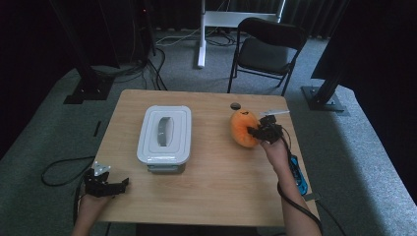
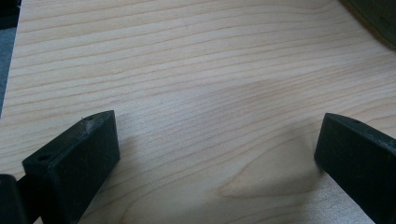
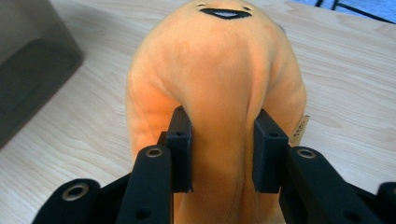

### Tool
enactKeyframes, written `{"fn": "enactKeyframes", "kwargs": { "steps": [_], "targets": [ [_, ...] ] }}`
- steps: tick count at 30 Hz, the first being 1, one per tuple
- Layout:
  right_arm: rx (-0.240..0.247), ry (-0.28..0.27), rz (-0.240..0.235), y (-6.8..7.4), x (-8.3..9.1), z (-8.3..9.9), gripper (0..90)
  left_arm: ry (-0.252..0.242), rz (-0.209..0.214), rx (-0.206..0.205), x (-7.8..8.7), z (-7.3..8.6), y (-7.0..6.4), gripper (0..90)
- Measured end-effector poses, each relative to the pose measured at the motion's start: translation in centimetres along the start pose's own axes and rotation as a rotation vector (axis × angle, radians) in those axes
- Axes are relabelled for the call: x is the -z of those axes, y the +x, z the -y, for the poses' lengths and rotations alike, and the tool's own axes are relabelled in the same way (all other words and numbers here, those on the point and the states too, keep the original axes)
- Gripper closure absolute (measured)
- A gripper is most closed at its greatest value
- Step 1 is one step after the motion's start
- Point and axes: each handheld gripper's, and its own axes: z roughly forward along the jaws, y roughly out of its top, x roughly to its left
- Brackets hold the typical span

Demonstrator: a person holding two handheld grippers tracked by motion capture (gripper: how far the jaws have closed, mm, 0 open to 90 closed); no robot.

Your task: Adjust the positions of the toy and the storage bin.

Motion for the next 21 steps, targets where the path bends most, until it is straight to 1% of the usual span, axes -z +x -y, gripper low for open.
{"fn": "enactKeyframes", "kwargs": {
  "steps": [8, 15, 21],
  "targets": [
    [-0.030, -0.009, 0.059, -2.4, 1.7, 0.5, 65.4, 0.000, -0.005, 0.005, 0.0, 0.0, 0.0, 0.4],
    [-0.051, 0.015, 0.115, -4.5, 2.4, 1.6, 65.4, 0.001, -0.005, 0.004, 0.0, 0.0, 0.0, 0.4],
    [-0.084, 0.016, 0.154, -6.3, 3.1, 2.0, 65.4, 0.001, -0.007, 0.006, 0.0, 0.0, 0.0, 0.4]
  ]
}}
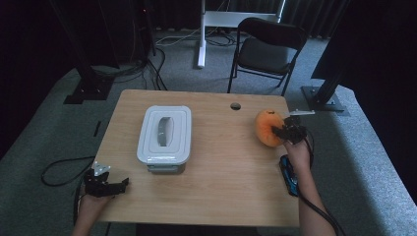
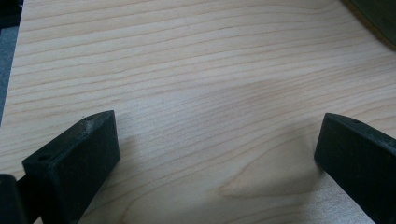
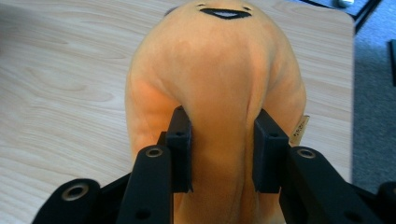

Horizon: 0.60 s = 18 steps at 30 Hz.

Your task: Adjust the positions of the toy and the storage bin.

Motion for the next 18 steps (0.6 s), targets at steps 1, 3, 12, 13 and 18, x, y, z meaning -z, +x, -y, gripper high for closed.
{"fn": "enactKeyframes", "kwargs": {
  "steps": [1, 3, 12, 13, 18],
  "targets": [
    [-0.007, 0.002, 0.005, -0.3, 0.0, 0.0, 65.4, 0.000, 0.000, 0.000, 0.0, 0.0, 0.0, 0.4],
    [-0.020, 0.003, 0.015, -0.9, 0.0, 0.1, 65.4, 0.000, 0.000, 0.001, 0.0, 0.0, 0.0, 0.4],
    [-0.067, 0.026, 0.053, -2.5, -0.9, 0.6, 65.2, 0.000, 0.000, 0.001, 0.0, 0.0, 0.0, 0.4],
    [-0.072, 0.029, 0.054, -2.6, -1.1, 0.8, 65.2, 0.000, 0.000, 0.001, 0.0, 0.0, 0.0, 0.4],
    [-0.080, 0.058, 0.052, -2.7, -2.2, 1.8, 63.0, 0.000, 0.000, 0.000, 0.0, 0.0, 0.0, 0.4]
  ]
}}
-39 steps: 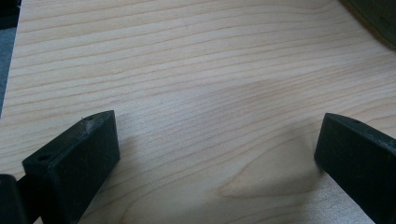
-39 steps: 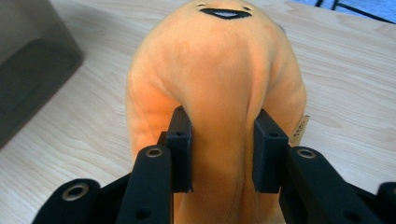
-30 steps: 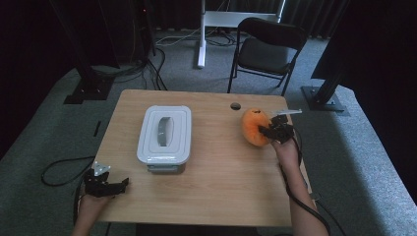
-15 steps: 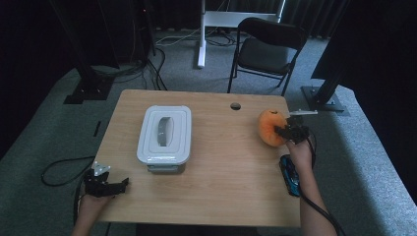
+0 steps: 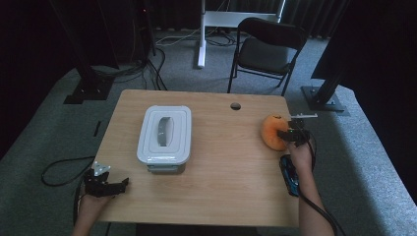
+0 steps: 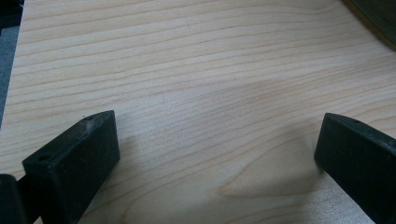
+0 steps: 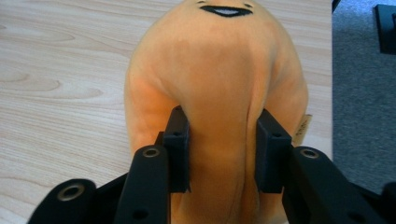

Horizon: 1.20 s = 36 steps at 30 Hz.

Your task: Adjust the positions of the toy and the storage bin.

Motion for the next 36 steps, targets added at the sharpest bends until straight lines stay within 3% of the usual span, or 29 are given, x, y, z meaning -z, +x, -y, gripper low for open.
{"fn": "enactKeyframes", "kwargs": {
  "steps": [4, 11, 13, 16, 19, 24, 30, 36],
  "targets": [
    [-0.009, -0.002, -0.016, -0.1, 0.0, 0.3, 55.9, 0.000, 0.000, 0.000, 0.0, 0.0, 0.0, 0.4],
    [-0.040, -0.009, -0.054, -0.8, 0.3, 0.5, 31.3, 0.001, 0.000, 0.000, 0.0, 0.0, 0.0, 0.4],
    [-0.050, -0.006, -0.063, -0.9, 0.4, 0.6, 28.4, 0.001, 0.000, 0.000, 0.0, 0.0, 0.0, 0.4],
    [-0.047, -0.008, -0.057, -1.0, 0.6, 0.7, 24.8, 0.002, 0.000, -0.001, 0.0, 0.0, 0.0, 0.4],
    [-0.016, -0.008, -0.071, -0.8, 1.2, 0.5, 13.1, 0.002, 0.005, -0.005, 0.0, 0.0, -0.1, 0.3],
    [0.049, -0.054, -0.034, 0.1, 2.5, 0.2, 11.9, 0.002, 0.011, -0.013, 0.0, 0.0, -0.2, 0.3],
    [0.098, -0.102, -0.058, 1.7, 3.4, -0.4, 11.9, -0.002, 0.011, -0.035, -0.1, -0.1, -0.3, 0.3],
    [0.107, -0.156, -0.047, 3.4, 3.7, -0.8, 11.9, 0.007, 0.014, -0.036, -0.4, -0.6, -0.3, 0.3]
  ]
}}
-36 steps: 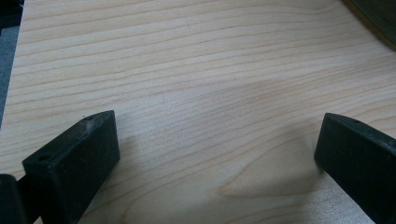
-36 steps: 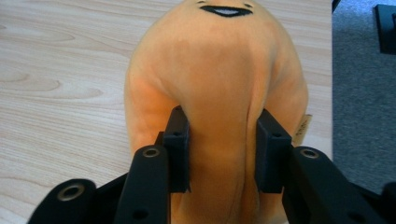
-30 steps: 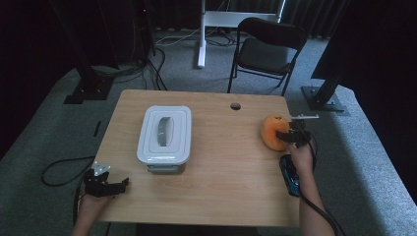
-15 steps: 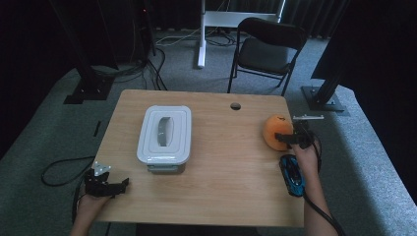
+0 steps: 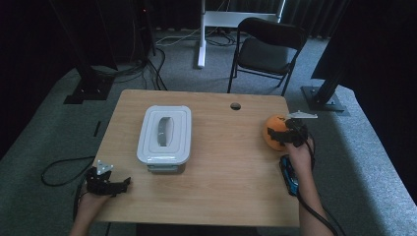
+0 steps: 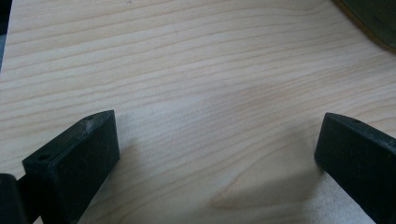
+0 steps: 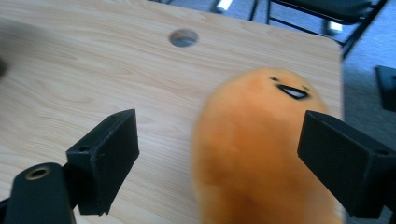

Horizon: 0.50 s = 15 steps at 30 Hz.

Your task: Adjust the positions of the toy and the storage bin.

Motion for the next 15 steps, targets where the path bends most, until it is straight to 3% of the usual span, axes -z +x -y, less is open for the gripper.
{"fn": "enactKeyframes", "kwargs": {
  "steps": [4, 6, 15],
  "targets": [
    [0.006, -0.022, -0.012, 0.9, -0.2, -0.1, 11.9, -0.004, 0.005, 0.007, -0.1, -0.4, 0.2, 0.3],
    [0.011, -0.043, -0.041, 1.8, -0.5, -0.2, 11.9, -0.004, 0.004, 0.013, -0.4, -0.7, 0.4, 0.3],
    [0.062, -0.018, -0.113, 5.0, -2.8, -0.1, 11.9, 0.011, 0.009, 0.006, -1.7, -2.0, 0.7, 0.3]
  ]
}}
